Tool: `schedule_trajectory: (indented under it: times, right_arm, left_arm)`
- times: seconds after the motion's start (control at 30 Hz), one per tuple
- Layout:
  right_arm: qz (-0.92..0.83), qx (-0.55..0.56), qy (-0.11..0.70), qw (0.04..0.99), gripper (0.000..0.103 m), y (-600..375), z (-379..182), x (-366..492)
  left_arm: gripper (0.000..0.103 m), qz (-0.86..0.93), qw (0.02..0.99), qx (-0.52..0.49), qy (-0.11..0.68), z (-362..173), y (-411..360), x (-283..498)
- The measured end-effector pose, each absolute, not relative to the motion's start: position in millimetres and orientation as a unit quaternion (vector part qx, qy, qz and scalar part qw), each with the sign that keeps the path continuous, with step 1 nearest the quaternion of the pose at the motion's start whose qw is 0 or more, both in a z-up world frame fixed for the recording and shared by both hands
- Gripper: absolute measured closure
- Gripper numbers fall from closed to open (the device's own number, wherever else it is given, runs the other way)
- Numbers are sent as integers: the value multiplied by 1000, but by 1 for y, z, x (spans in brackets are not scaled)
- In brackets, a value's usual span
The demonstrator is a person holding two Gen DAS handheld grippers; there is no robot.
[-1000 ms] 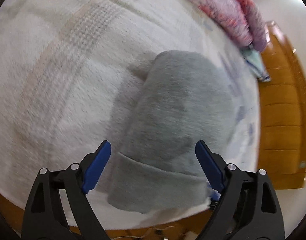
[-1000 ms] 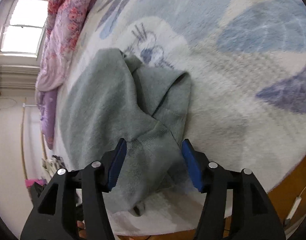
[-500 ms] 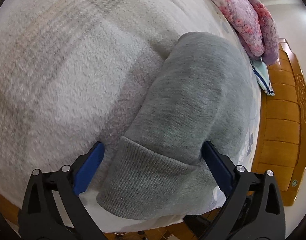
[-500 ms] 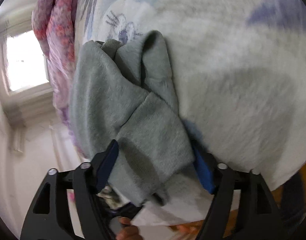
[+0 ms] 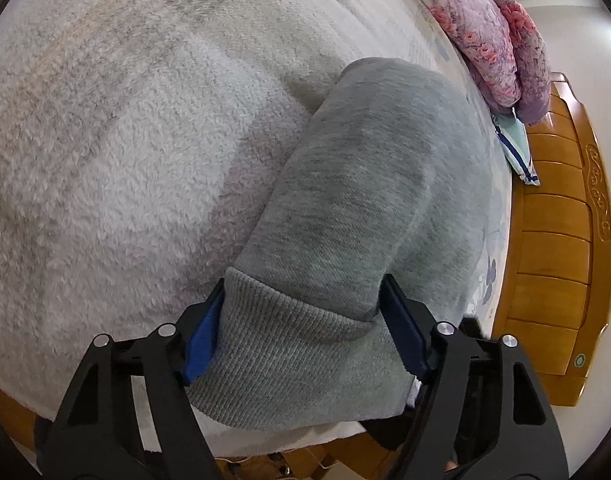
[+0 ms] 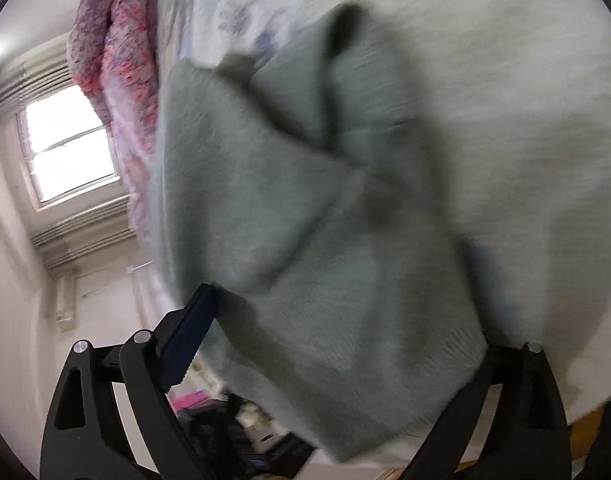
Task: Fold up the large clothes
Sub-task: 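Lift the folded grey hoodie off the bed with both grippers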
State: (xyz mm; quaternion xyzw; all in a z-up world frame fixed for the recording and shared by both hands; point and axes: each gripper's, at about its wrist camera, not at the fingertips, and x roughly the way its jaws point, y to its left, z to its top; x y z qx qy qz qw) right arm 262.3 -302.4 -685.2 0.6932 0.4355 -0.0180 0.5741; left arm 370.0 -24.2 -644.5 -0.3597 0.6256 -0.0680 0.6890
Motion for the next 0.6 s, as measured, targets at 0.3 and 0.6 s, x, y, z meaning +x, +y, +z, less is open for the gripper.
schedule_trajectory:
  times: [0.3,0.6]
  right_arm:
    - [30,696,411,588,69,-309,-661,248]
    - [118,646,406,635,71,-304,-540,303]
  left_arm:
    - [60,-78,692,-328,638,-606,-29,371]
    - [65,-100,733,-321,591,-488,-30,403]
